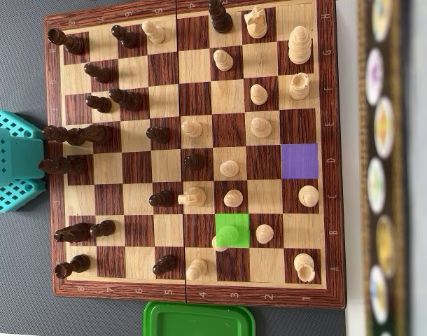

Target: Play chess

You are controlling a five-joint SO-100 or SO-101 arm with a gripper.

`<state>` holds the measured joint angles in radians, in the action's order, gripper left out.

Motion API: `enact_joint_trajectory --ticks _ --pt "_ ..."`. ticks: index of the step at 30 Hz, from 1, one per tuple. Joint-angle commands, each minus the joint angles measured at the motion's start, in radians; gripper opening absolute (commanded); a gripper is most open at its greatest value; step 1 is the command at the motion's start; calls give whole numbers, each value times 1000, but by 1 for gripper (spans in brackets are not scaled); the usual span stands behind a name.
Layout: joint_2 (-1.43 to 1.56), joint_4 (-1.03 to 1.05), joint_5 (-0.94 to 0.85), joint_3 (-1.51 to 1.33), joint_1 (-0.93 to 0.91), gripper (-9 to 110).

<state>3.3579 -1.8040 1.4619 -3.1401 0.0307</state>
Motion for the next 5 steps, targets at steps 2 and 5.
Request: enact_joint_trajectory --ticks 2,5 --pt "-9 -2 3 -18 2 12" --pt "-9 -2 3 -18 2 12"
